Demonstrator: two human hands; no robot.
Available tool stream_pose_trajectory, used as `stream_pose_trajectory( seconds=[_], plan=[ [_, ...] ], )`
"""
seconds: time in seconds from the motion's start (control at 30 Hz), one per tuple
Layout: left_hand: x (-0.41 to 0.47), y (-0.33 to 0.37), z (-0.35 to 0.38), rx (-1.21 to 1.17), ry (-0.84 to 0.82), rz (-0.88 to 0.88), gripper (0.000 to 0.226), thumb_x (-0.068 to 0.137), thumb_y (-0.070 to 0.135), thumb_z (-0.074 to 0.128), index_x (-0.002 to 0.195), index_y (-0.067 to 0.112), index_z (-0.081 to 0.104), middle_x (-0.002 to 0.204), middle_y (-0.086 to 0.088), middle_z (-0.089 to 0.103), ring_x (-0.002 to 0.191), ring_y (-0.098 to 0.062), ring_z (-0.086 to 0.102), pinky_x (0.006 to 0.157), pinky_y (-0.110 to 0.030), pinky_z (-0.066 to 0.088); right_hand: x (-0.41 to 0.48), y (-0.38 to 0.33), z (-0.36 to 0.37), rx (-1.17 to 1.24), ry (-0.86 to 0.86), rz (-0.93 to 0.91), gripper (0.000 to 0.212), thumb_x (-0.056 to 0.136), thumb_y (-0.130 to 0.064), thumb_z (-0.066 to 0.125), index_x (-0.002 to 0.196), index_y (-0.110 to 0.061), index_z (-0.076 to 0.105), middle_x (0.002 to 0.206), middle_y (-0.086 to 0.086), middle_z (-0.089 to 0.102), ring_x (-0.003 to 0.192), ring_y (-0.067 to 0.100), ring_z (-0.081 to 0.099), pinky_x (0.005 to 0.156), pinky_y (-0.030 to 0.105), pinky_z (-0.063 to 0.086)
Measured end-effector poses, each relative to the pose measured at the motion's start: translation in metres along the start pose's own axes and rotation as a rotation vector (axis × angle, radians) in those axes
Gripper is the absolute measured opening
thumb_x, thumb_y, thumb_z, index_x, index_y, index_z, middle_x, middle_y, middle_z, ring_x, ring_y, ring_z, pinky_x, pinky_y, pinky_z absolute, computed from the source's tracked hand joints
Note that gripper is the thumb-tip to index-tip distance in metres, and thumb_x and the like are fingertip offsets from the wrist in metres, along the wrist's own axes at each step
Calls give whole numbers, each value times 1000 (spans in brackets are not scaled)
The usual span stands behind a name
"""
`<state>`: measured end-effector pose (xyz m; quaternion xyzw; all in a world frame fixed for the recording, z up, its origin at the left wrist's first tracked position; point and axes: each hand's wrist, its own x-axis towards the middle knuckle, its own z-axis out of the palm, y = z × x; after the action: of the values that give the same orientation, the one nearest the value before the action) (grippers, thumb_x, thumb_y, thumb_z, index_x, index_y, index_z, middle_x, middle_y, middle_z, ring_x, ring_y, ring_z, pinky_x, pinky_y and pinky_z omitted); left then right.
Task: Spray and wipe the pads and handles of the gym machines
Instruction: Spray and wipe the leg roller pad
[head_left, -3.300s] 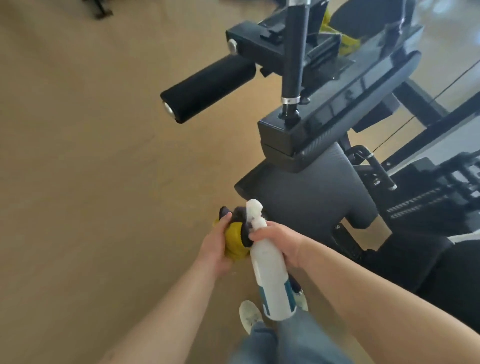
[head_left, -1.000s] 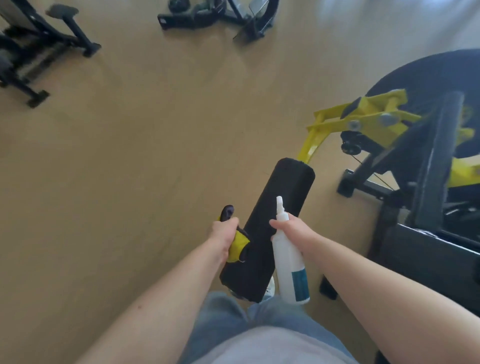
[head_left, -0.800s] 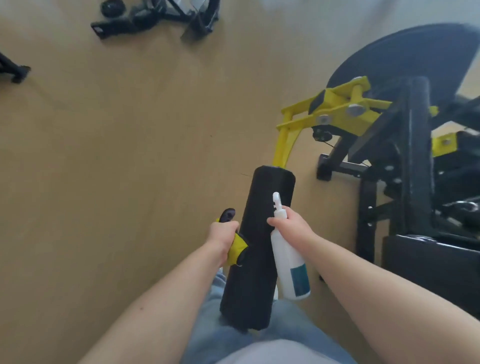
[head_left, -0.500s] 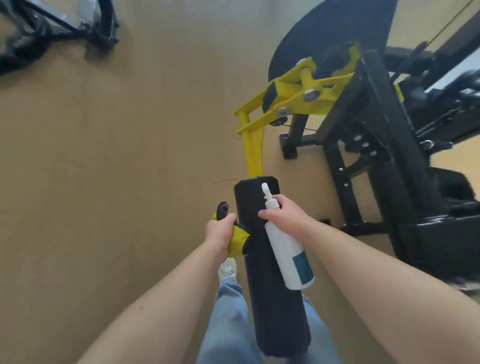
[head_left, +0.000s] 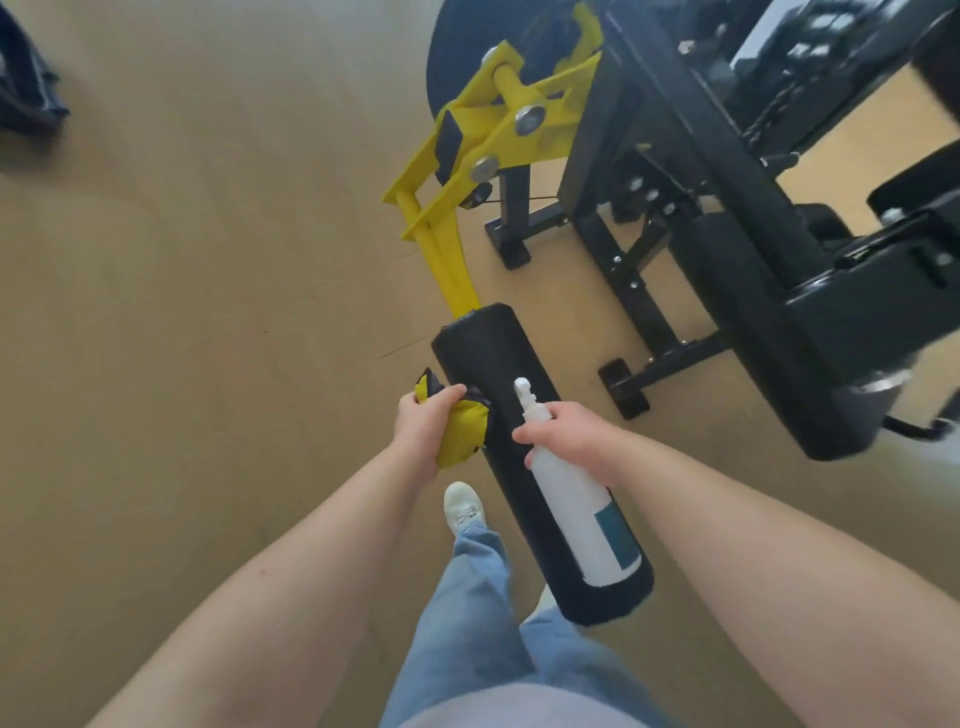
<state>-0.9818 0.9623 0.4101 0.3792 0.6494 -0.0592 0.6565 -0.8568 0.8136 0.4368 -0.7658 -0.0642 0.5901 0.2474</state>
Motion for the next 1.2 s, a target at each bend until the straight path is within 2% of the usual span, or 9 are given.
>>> stream_pose_trajectory(
  seconds=[0.13,0.27,0.5,0.67,0.77,0.93,1.07,1.13,1.2],
  plan=[
    [-12,-15,3,33,1,-1,73,80,51,79,137,25,42,124,-5,59,112,-32,60,101,-56,50,-24,31,-1,155,-81,43,30,97,-39,71,121,-26,58,95,10,78,74,17,75,71,34,60],
    [-25,-36,11,-8,-16,-32,91,61,42,78,142,19,44,132,-10,57,119,-37,56,108,-58,42,-53,65,1,43,31,-16,26,97,-41,70,113,-21,63,89,3,77,78,16,69,71,32,55],
    [-73,-78,32,-19,10,26,62,89,11,67,146,11,41,135,-14,53,125,-37,53,103,-48,45,-100,125,2,-9,-30,-22,21,97,-42,69,108,-28,60,87,1,76,77,16,70,65,31,54],
    [-108,-107,55,-108,19,62,50,98,17,66,143,16,43,118,-8,52,111,-30,53,98,-47,46,-113,173,4,-160,-21,-29,37,92,-49,72,120,-27,60,102,0,73,95,18,70,75,33,50],
    [-123,-117,62,-132,65,129,31,98,34,66,122,23,49,102,-1,62,92,-22,61,98,-47,51,-119,197,1,-208,-39,-27,35,89,-50,73,113,-27,63,110,7,73,94,19,69,78,36,50],
    [-140,-141,79,95,251,567,18,97,47,60,94,30,59,93,8,63,85,-9,61,68,-25,44,-125,232,-8,-173,14,-18,36,86,-51,74,105,-22,68,95,10,74,80,21,62,73,36,47],
    [-134,-179,110,518,115,661,32,91,48,63,76,22,55,92,-8,61,81,-23,61,68,-33,46,-123,254,-13,-76,79,-27,48,71,-61,76,103,-24,70,103,11,76,95,27,75,87,42,56],
    [-132,-202,126,713,-6,611,27,86,47,67,91,20,64,105,-9,61,95,-24,63,77,-33,47,-121,263,-17,-45,65,-46,55,63,-63,76,101,-23,71,104,12,76,100,31,75,89,45,56],
    [-135,-218,133,827,-95,580,45,88,37,68,130,20,61,132,-3,52,116,-19,57,91,-28,47,-121,270,-21,-32,49,-52,61,58,-66,74,102,-23,71,105,12,76,100,31,75,93,47,56]
  ],
)
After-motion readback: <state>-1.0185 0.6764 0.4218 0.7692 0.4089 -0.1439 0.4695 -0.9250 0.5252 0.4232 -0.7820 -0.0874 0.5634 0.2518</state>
